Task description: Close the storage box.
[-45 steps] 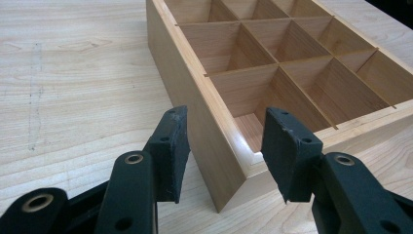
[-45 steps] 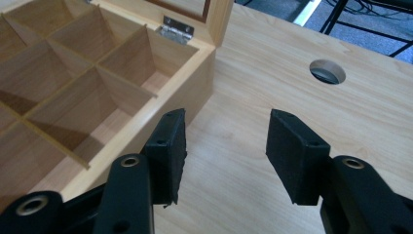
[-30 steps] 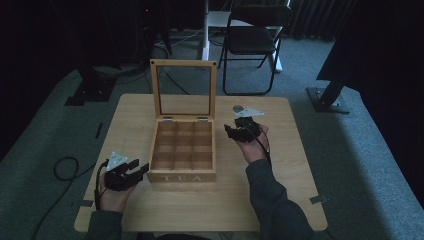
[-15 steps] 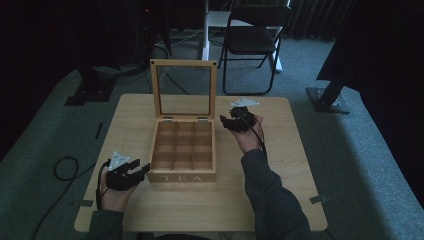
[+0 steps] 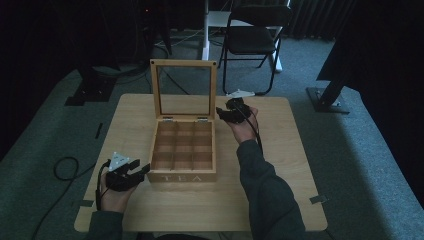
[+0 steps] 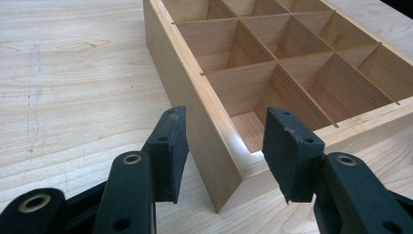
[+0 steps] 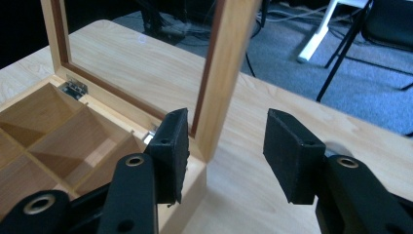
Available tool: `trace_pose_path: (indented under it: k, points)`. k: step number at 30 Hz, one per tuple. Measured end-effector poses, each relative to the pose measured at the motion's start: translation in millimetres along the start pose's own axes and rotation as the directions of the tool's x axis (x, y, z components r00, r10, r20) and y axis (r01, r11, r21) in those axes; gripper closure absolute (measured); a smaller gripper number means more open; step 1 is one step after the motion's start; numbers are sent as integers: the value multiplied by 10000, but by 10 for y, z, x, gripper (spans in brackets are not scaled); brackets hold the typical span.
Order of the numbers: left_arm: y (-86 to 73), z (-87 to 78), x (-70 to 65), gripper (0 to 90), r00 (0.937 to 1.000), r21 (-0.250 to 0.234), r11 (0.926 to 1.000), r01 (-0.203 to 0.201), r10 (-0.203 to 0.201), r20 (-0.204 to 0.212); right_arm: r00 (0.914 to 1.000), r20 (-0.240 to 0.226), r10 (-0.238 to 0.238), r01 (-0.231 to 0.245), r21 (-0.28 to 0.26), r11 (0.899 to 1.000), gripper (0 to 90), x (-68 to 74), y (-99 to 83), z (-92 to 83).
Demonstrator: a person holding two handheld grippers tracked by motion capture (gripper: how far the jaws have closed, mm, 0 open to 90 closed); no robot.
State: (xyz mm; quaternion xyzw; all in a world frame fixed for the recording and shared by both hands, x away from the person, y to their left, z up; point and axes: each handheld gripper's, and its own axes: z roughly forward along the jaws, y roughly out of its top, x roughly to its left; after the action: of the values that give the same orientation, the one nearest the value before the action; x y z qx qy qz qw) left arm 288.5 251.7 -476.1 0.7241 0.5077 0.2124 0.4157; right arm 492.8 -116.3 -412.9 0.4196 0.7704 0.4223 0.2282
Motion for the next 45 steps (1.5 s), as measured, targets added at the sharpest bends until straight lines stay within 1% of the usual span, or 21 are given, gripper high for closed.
trace_pose_path:
  k: [4, 5, 8, 9, 10, 12, 14, 15, 17, 20, 22, 23, 25, 28, 32, 34, 35, 37, 39, 42, 45]
  points:
    - [-5, 6, -14, 518, 10000, 76, 9999, -69, 69, 11, 9998, -68, -178, 178, -36, 9998, 518, 29, 97, 63]
    - [-9, 5, -24, 518, 10000, 96, 9999, -65, 65, 1, 9997, -94, -229, 229, -23, 9997, 517, 27, 136, 108]
    - [-10, 3, -30, 518, 9999, 130, 9998, -123, 124, -18, 9997, -101, -214, 214, -11, 9998, 517, 23, 153, 134]
    - [-8, -12, -48, 518, 9997, 169, 9996, -233, 233, 2, 9999, -123, -74, 72, -137, 9999, 522, -4, 196, 198]
    - [-6, -15, -50, 518, 9996, 191, 9994, -274, 274, 16, 9999, -139, 25, -27, -148, 9999, 521, -14, 206, 215]
    - [-2, -12, -57, 518, 9996, 217, 9994, -280, 278, 59, 9997, -84, 227, -228, -59, 9997, 521, -38, 242, 275]
    - [2, -6, -68, 518, 9994, 235, 9992, -331, 329, 94, 9995, -50, 299, -299, -43, 9995, 515, -48, 280, 313]
    - [3, -2, -75, 518, 9993, 223, 9991, -364, 361, 117, 9996, -68, 273, -274, -153, 9995, 509, -51, 299, 327]
    - [5, 5, -93, 518, 9990, 235, 9988, -418, 414, 175, 9996, -47, 281, -281, -74, 9996, 500, -49, 351, 362]
    - [1, 15, -105, 518, 9989, 256, 9987, -432, 426, 213, 9999, -46, 102, -102, -19, 9999, 500, -25, 442, 410]
    - [-3, 19, -105, 518, 9989, 268, 9988, -412, 406, 225, 10000, -53, 81, -82, -82, 9999, 492, -9, 501, 439]
    - [-4, 18, -105, 518, 9990, 271, 9988, -398, 392, 228, 10000, 80, 12, -12, -86, 10000, 492, 1, 522, 456]
    - [-11, 9, -101, 518, 9991, 236, 9991, -348, 342, 237, 9997, 73, 214, -214, 88, 9997, 494, -9, 548, 504]
    - [-18, 2, -93, 518, 9993, 222, 9993, -302, 297, 234, 9997, 113, 219, -221, 194, 9996, 495, -14, 567, 570]
    - [-17, -6, -90, 518, 9992, 245, 9992, -324, 319, 221, 9989, -144, 456, -453, 191, 9988, 485, -43, 598, 641]
    - [-22, 1, -91, 518, 9992, 209, 9993, -310, 305, 241, 9972, -353, 666, -659, 202, 9976, 490, -68, 600, 649]
    - [-26, 16, -93, 518, 9993, 271, 9992, -310, 303, 229, 9948, -506, 883, -875, 188, 9960, 503, -80, 599, 640]
    - [-31, 37, -94, 518, 9994, 298, 9991, -291, 285, 200, 9926, -673, 1013, -1008, 108, 9948, 530, -99, 603, 601]
    - [-32, 53, -100, 518, 9994, 305, 9992, -264, 258, 213, 9945, -722, 762, -762, 31, 9971, 558, -109, 603, 555]
    - [-23, 68, -109, 518, 9993, 311, 9991, -297, 291, 215, 9939, -850, 700, -713, -117, 9974, 570, -108, 591, 496]
    - [-11, 79, -107, 518, 9992, 346, 9987, -367, 360, 197, 9966, -770, 290, -316, -323, 9990, 582, -64, 556, 428]
